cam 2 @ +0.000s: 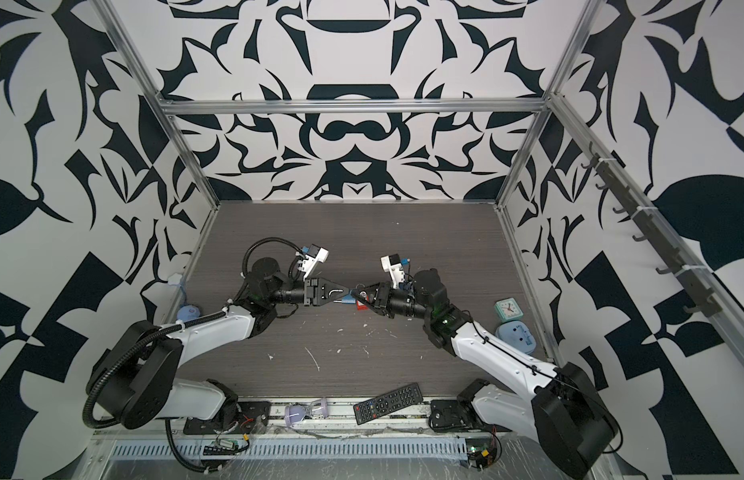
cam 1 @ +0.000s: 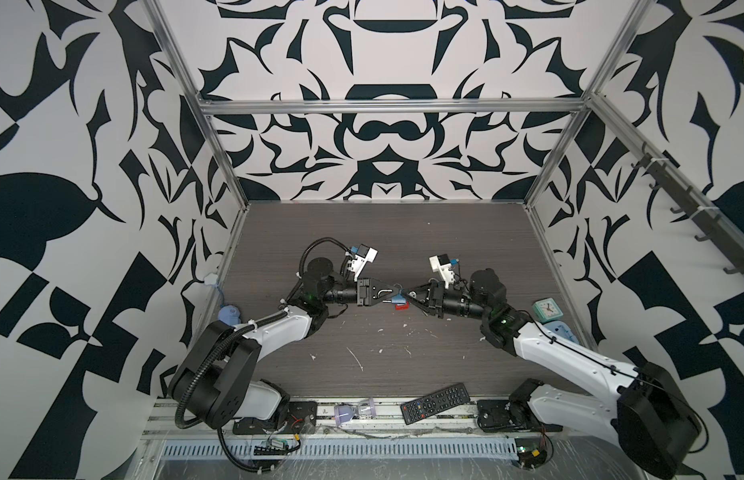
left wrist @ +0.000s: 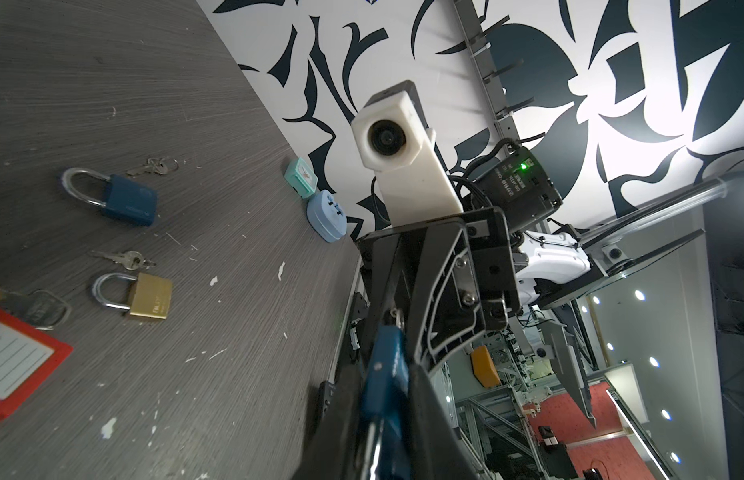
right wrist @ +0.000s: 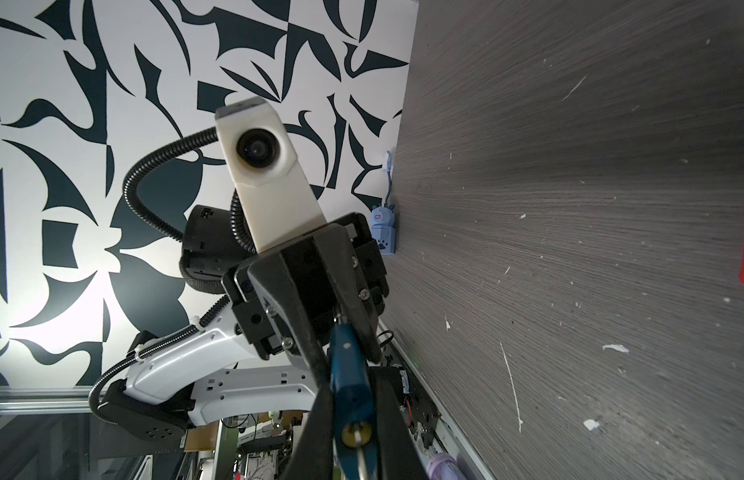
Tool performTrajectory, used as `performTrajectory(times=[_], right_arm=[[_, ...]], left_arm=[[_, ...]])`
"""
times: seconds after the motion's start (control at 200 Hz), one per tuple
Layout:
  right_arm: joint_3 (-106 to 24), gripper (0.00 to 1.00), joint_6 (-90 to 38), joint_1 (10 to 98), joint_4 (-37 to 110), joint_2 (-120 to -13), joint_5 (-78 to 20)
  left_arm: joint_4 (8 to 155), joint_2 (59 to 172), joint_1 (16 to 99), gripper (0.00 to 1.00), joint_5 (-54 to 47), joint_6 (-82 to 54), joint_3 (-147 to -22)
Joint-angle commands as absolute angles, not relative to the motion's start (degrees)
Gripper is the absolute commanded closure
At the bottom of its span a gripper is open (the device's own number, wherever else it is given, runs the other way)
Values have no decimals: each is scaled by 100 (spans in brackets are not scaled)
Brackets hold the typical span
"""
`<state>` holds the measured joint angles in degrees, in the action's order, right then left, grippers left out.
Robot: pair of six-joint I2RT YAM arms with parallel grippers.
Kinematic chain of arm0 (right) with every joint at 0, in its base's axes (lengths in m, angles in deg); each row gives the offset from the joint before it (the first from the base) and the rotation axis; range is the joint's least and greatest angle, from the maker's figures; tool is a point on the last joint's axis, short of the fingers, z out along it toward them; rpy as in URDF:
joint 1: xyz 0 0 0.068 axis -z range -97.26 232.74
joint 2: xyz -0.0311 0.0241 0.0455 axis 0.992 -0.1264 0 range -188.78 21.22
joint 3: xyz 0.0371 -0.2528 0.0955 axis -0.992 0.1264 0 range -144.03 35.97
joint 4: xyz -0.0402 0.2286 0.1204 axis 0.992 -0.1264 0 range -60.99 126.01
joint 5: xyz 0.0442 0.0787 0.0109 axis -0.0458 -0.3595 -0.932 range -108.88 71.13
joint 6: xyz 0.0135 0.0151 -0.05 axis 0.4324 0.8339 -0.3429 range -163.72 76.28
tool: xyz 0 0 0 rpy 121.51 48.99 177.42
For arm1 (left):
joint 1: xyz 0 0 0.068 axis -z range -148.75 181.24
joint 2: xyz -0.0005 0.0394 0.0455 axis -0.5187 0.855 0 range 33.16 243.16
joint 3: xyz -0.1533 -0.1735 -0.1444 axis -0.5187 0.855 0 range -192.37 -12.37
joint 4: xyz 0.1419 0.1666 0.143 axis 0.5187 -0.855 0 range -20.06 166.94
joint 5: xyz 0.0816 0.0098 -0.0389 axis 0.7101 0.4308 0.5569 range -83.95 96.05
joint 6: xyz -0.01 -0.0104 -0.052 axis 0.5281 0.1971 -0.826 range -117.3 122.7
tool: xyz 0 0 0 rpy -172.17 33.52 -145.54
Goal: Lock with the key
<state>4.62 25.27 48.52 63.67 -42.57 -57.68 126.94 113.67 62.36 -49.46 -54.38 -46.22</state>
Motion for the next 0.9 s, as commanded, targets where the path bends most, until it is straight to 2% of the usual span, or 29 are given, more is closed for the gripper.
performTrajectory(times=[0.0,0.1,0.28,0.605,0.825,0.895], right_arm=[[288,100,2468,4868,6589,-4199,-5607],[310,100,2455,4871,6674,-4189,-5662],[402,81,2644,4872,7155,-4219,-5806],[417,79,2789,4872,7402,-4384,-5869],[388,72,2879,4865,7612,-4564,-5904],[380,74,2916,4863,7652,-4601,-5891]], left_arm=[[13604,11361,6306,100,-5120,-5815,-4611],[13942,11466,6307,100,-4973,-6089,-4533],[14588,11825,6306,100,-4941,-6513,-4551],[14980,12140,6312,100,-4954,-6774,-4616],[14910,12165,6306,100,-4958,-6779,-4654],[14901,12163,6308,100,-4941,-6788,-4653]])
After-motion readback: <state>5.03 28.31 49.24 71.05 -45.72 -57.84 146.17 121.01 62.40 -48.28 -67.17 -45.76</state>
